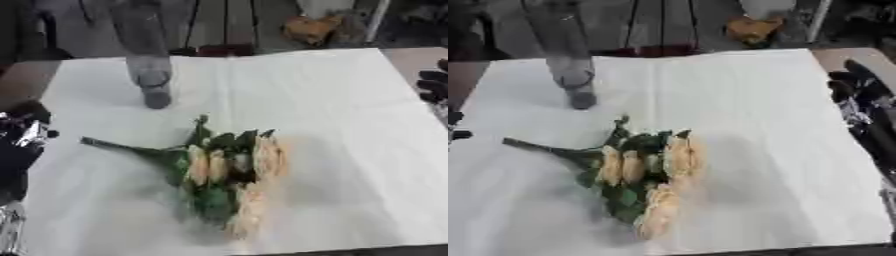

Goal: Arrange flowers into the vase.

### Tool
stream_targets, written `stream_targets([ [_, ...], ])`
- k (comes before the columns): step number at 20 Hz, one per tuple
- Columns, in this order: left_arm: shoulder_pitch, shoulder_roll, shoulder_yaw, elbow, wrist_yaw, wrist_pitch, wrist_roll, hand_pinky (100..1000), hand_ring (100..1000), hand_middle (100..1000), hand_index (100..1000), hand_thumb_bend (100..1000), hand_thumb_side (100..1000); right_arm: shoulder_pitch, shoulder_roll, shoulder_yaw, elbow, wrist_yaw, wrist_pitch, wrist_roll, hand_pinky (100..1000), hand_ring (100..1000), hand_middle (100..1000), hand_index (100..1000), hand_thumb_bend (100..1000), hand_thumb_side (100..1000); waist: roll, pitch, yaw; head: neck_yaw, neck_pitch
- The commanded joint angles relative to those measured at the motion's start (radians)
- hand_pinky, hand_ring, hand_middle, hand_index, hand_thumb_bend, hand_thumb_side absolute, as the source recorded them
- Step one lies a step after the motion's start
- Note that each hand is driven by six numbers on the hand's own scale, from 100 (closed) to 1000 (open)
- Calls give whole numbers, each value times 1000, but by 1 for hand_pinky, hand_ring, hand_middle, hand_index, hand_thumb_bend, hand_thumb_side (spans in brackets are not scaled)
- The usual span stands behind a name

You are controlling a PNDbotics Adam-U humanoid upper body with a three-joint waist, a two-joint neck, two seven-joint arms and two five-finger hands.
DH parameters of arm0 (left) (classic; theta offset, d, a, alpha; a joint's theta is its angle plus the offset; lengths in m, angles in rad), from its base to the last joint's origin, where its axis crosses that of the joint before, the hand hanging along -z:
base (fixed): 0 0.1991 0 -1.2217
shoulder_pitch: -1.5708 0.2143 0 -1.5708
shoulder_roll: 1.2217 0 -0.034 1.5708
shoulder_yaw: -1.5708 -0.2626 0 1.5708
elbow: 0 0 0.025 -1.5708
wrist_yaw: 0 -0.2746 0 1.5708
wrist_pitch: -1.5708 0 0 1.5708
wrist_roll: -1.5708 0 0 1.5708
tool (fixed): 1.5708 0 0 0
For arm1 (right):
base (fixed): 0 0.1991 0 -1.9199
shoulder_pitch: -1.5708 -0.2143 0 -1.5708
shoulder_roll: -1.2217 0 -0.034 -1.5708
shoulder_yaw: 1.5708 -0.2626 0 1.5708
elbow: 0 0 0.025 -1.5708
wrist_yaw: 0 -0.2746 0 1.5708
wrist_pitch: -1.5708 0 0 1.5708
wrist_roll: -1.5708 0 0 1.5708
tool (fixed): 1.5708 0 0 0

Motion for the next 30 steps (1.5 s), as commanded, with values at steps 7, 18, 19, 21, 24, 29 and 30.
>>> stream_targets([
  [7, -43, 188, -36, -15, -126, 48, -59, 589, 757, 698, 713, 338, 238, -8, -17, -3, -21, 7, -1, 7, 888, 890, 850, 1000, 167, 688, 1, -14, -12, 2, -12],
  [18, -44, 353, -112, -56, -328, 107, -142, 630, 743, 687, 735, 353, 243, -6, -19, -1, -19, 7, 1, 10, 889, 890, 850, 1000, 164, 688, 8, -19, -19, -1, -9],
  [19, -45, 358, -123, -61, -347, 109, -150, 637, 743, 687, 738, 380, 255, -6, -18, -1, -19, 7, 1, 10, 889, 890, 850, 1000, 164, 688, 9, -19, -20, -2, -9],
  [21, -48, 363, -142, -68, -384, 110, -167, 645, 742, 687, 741, 385, 260, -6, -18, 0, -19, 7, 1, 11, 889, 890, 850, 1000, 163, 689, 9, -20, -21, -3, -8],
  [24, -56, 365, -170, -71, -438, 109, -186, 654, 739, 685, 743, 392, 262, -6, -18, 0, -19, 7, 1, 12, 889, 889, 850, 1000, 163, 689, 9, -20, -22, -2, -7],
  [29, -73, 345, -226, -55, -529, 97, -218, 660, 738, 683, 744, 401, 264, -7, -17, 1, -19, 6, 1, 13, 889, 889, 850, 1000, 161, 689, 8, -19, -25, -3, -6],
  [30, -78, 340, -235, -50, -547, 93, -223, 663, 737, 683, 745, 403, 265, -7, -16, 1, -19, 6, 1, 13, 889, 889, 850, 1000, 161, 689, 7, -19, -25, -4, -6],
])
